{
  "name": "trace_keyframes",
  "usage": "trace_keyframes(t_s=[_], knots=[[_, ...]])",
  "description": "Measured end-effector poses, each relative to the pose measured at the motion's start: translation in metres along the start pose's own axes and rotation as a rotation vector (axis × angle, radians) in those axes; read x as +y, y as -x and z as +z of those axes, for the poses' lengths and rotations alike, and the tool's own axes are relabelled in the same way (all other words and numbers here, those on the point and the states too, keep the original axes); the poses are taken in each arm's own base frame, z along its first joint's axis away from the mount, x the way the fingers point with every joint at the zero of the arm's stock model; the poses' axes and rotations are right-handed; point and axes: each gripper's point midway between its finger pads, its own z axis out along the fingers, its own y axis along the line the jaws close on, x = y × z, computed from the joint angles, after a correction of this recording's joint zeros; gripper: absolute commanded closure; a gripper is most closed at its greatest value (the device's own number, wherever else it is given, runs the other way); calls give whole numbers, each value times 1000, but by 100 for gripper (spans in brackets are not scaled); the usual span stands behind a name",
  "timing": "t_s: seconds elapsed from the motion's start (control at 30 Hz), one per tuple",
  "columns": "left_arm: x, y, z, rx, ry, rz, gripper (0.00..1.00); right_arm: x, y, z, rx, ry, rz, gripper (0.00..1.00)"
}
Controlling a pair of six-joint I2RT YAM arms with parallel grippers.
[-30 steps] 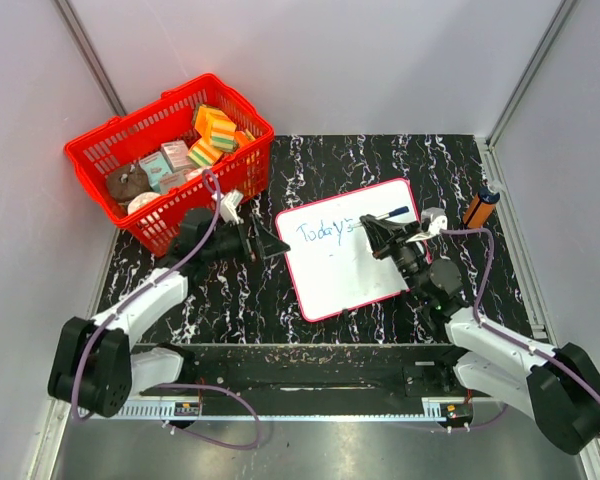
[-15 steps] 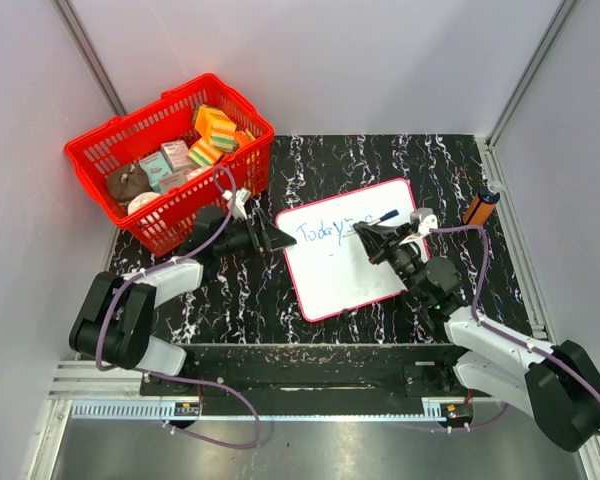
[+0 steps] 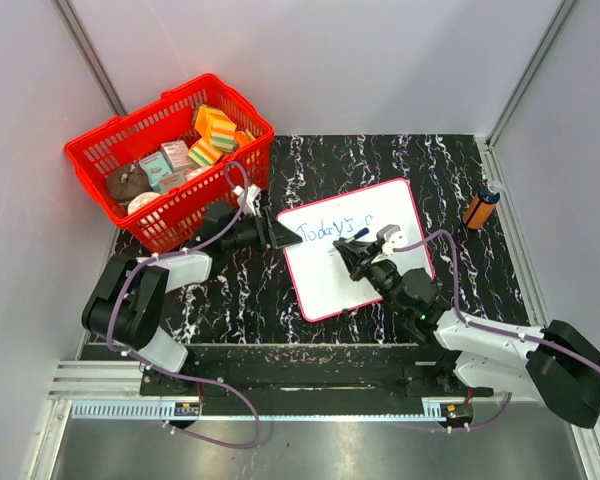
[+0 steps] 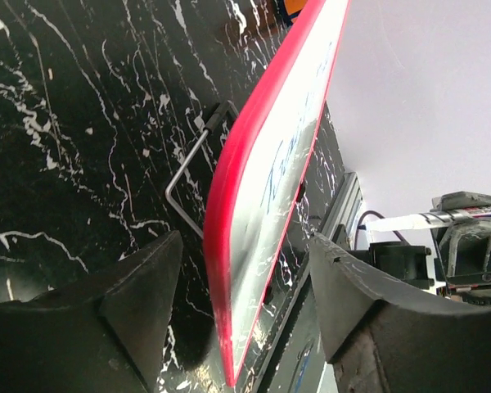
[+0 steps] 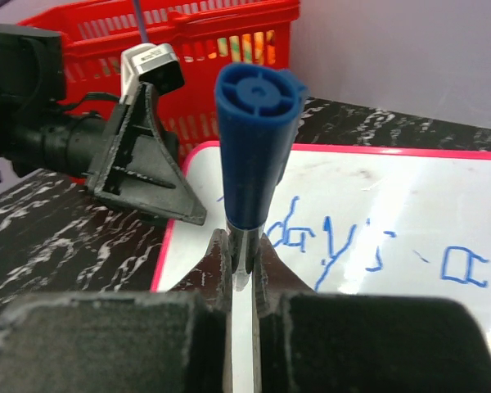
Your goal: Write a sentence on the whiteboard
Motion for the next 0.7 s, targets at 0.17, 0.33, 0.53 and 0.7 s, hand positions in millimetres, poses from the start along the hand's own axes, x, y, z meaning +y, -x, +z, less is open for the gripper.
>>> trace_keyframes(t_s=[0.17, 0.33, 0.53, 0.7], knots=[[-6, 4, 14, 19, -27, 20, 62, -9, -3, 2, -12, -69, -64, 100], [-10, 1, 23, 56, -59, 26, 98, -19, -9, 2, -13, -116, -108, 100], [-42, 13, 28, 77, -155, 65, 100, -22, -8, 0, -38, -129, -132, 100], [-38, 12, 28, 89, -135, 61, 100, -23, -7, -4, -49, -128, -144, 100]])
